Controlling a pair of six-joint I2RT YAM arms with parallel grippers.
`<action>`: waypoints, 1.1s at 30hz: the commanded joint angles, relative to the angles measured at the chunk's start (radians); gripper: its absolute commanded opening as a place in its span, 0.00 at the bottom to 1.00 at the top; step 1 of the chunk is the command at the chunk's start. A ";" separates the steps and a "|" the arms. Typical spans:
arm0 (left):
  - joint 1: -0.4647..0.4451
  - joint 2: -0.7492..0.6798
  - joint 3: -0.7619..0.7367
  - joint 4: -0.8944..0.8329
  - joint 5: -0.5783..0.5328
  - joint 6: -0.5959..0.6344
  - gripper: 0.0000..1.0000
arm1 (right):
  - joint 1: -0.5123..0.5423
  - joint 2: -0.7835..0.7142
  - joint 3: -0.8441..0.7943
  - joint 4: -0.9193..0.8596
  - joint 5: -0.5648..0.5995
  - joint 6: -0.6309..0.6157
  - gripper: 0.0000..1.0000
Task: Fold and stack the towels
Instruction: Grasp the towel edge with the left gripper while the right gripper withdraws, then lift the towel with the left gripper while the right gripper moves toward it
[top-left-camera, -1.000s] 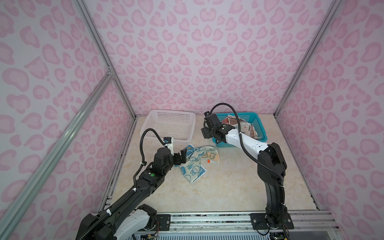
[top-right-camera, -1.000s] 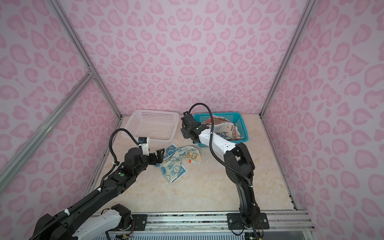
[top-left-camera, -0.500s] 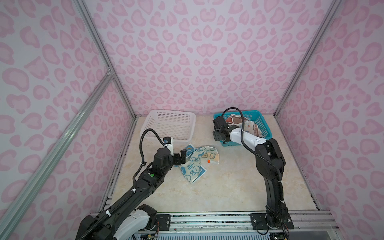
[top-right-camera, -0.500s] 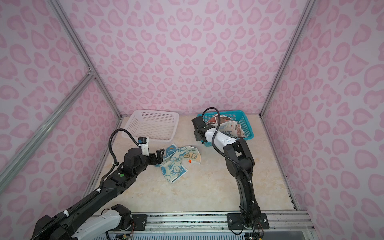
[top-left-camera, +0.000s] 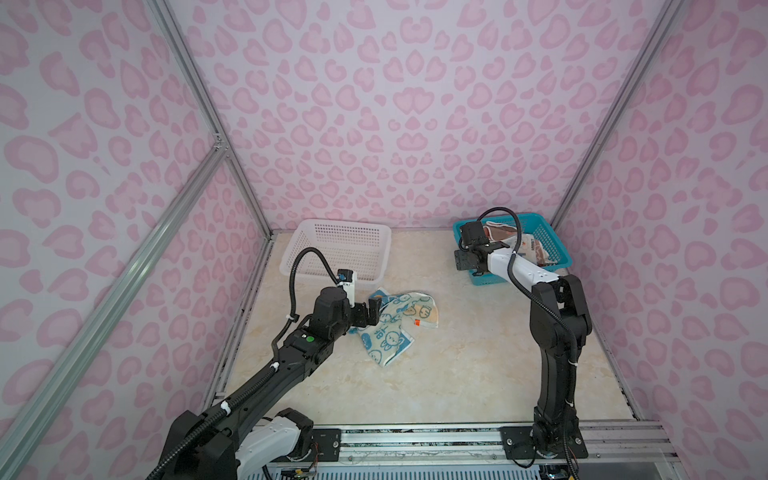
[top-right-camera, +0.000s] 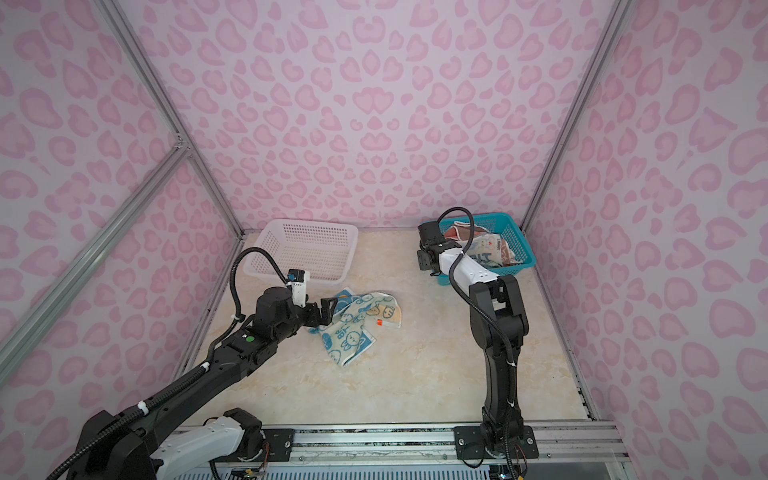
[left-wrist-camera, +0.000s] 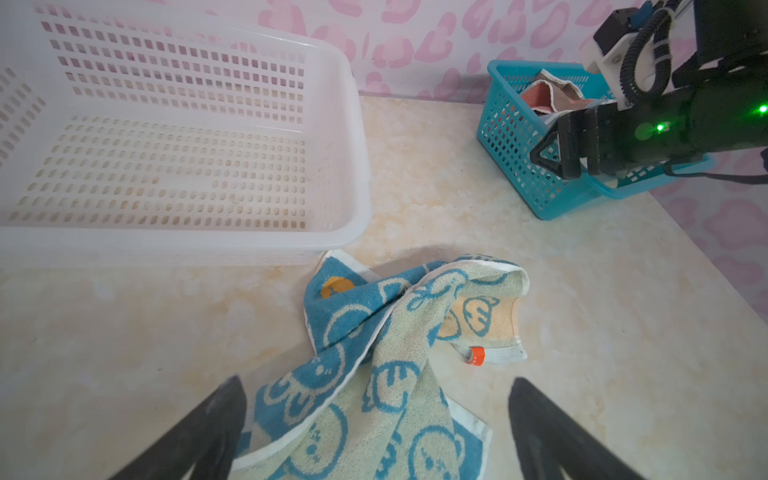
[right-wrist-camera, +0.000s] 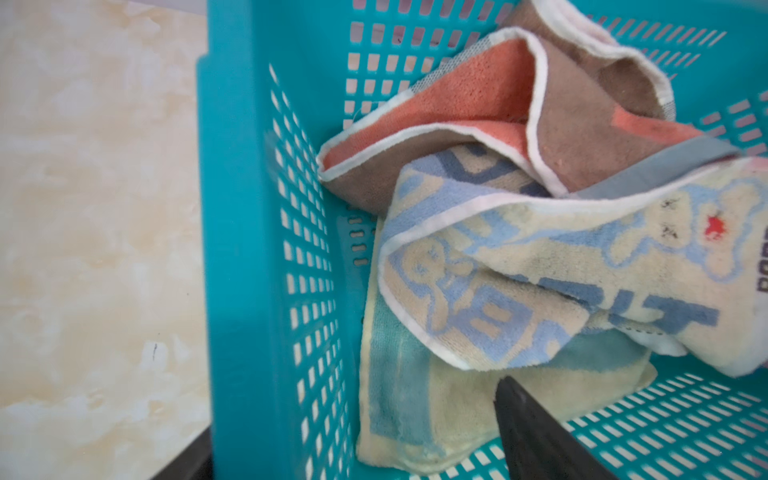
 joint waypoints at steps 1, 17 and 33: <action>-0.020 0.036 0.037 -0.044 0.045 0.039 1.00 | 0.004 -0.012 0.011 -0.019 -0.039 -0.025 0.83; -0.310 0.302 0.225 -0.154 -0.180 0.329 0.99 | 0.155 -0.454 -0.441 0.134 0.009 0.018 0.83; -0.333 0.742 0.605 -0.209 -0.241 0.503 0.99 | 0.139 -0.885 -0.840 0.214 0.025 0.040 0.84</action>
